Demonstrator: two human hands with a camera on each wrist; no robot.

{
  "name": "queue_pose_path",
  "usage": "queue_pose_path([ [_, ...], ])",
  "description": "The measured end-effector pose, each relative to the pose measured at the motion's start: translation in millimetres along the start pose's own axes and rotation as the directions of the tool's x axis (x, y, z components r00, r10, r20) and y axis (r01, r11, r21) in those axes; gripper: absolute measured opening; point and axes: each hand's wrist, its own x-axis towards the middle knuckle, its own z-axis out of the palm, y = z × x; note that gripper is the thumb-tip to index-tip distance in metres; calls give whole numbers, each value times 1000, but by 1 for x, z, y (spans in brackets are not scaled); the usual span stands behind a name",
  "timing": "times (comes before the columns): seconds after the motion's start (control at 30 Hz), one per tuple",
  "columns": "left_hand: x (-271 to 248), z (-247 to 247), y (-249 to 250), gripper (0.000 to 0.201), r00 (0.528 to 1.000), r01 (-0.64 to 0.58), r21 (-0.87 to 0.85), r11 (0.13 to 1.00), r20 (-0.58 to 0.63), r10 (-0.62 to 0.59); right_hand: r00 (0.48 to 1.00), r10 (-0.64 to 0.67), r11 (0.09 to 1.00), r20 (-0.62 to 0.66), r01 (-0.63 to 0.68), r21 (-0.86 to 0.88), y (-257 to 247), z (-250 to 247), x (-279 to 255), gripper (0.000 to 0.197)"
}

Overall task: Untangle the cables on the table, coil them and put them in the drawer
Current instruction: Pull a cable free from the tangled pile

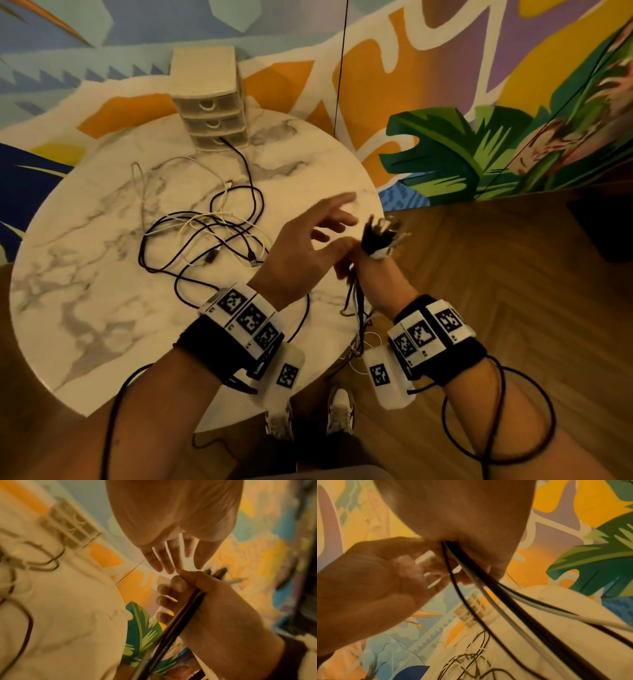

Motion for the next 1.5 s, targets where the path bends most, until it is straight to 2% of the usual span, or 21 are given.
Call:
queue_pose_path([
  [0.03,-1,2,-3,44,997,65,-74,995,-30,-68,996,-56,998,-76,55,-15,0,-5,1,32],
  [0.1,-3,16,-2,35,981,190,-92,977,60,-185,960,-199,980,-197,189,-68,1,-20,1,25],
  [0.17,-5,40,5,28,950,211,2,978,234,-205,958,-252,964,-137,235,-125,-1,-34,0,30],
  [0.23,2,62,23,23,927,226,-21,974,314,-208,978,-206,975,-20,203,-85,-9,-45,-4,33],
  [0.33,17,84,51,25,924,323,-300,898,305,-230,996,-87,985,13,84,151,-20,-71,-12,32],
  [0.43,33,92,63,32,891,438,-362,823,300,-342,990,-19,849,140,-58,525,-7,-90,-23,45],
  [0.47,39,93,66,36,885,454,-403,795,312,-346,979,-43,846,200,-71,529,3,-91,-25,35],
  [0.5,45,95,72,41,892,440,-435,786,316,-324,969,-52,905,240,-57,422,15,-90,-28,26],
  [0.53,51,95,75,47,910,399,-445,801,297,-289,969,-17,969,248,-45,241,29,-88,-28,22],
  [0.6,62,96,86,55,956,265,-318,910,213,-204,988,98,994,119,-92,-50,59,-88,-27,29],
  [0.67,68,95,98,53,985,77,-42,996,161,-69,978,184,976,-96,-193,-97,87,-91,-24,41],
  [0.7,71,94,105,52,986,-36,132,991,165,14,960,231,964,-161,-248,-94,102,-94,-23,43],
  [0.8,78,88,124,40,945,-297,448,843,264,192,891,386,901,-237,-419,-108,149,-102,-25,41],
  [0.87,79,85,133,28,907,-407,549,731,340,249,843,466,855,-268,-507,-110,170,-107,-25,37],
  [0.93,81,83,141,31,862,-505,587,633,380,335,807,529,805,-263,-575,-148,192,-113,-26,33],
  [1.07,91,76,152,38,804,-576,640,509,331,494,652,701,642,-288,-753,-141,234,-131,-34,33],
  [1.1,93,79,155,35,782,-601,635,485,343,520,634,711,618,-305,-770,-161,240,-134,-35,36],
  [1.2,83,103,152,31,722,-685,594,422,472,506,649,682,590,-336,-761,-270,234,-140,-28,41],
  [1.3,86,111,152,32,687,-714,600,361,500,528,666,663,599,-341,-745,-291,236,-148,-19,44],
  [1.4,98,103,160,28,656,-733,604,314,501,565,639,699,557,-321,-768,-317,244,-158,-23,47],
  [1.5,101,103,163,28,650,-731,620,286,503,570,613,706,488,-354,-784,-385,251,-174,-31,42],
])
